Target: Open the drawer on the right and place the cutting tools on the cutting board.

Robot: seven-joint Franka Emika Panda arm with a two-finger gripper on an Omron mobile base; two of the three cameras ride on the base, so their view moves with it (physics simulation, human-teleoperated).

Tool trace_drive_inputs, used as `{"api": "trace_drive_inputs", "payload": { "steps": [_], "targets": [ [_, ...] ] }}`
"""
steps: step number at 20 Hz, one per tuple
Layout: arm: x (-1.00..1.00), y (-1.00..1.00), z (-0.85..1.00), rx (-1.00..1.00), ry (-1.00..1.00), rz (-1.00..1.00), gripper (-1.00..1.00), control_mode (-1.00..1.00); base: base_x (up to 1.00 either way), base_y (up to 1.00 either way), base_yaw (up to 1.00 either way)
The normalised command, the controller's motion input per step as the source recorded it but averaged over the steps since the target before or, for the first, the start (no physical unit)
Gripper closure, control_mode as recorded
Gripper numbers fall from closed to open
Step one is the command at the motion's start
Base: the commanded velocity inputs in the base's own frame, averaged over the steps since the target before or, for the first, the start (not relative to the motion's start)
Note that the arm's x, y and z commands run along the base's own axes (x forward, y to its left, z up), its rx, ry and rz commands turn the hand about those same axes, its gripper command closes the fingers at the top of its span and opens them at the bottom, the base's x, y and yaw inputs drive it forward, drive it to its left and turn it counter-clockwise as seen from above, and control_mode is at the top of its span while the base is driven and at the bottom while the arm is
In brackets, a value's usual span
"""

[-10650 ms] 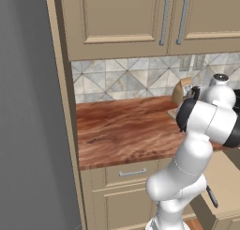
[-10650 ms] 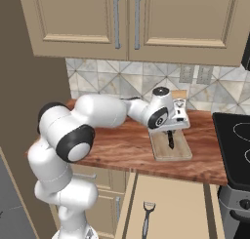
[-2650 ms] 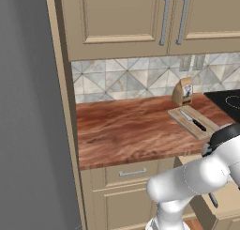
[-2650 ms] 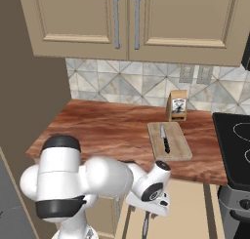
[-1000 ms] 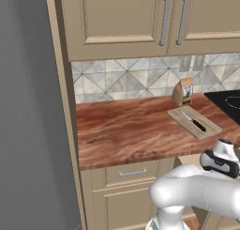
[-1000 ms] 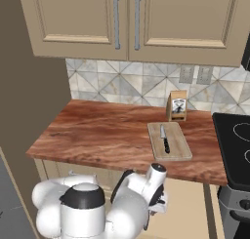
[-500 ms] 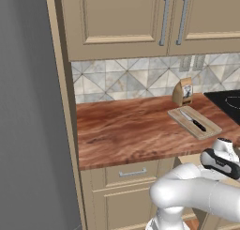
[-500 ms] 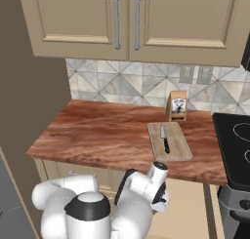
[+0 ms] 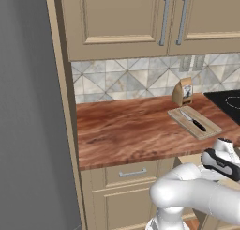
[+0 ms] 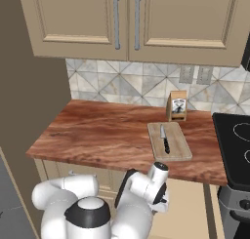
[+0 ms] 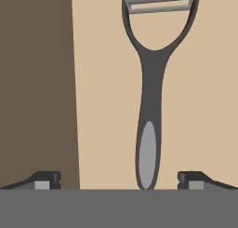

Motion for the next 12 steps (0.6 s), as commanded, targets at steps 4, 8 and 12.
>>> {"api": "trace_drive_inputs", "payload": {
  "steps": [4,8,12],
  "targets": [
    [-0.03,-0.22,0.00,0.00,-0.06,0.01,-1.00,-1.00,0.00,0.00,0.00],
    [-0.11,-0.16,0.00,0.00,-0.04,0.01,-1.00,-1.00,0.00,0.00,0.00],
    [-0.04,0.00,0.01,0.00,-0.04,0.00,-1.00,-1.00,0.00,0.00,0.00]
  ]
}}
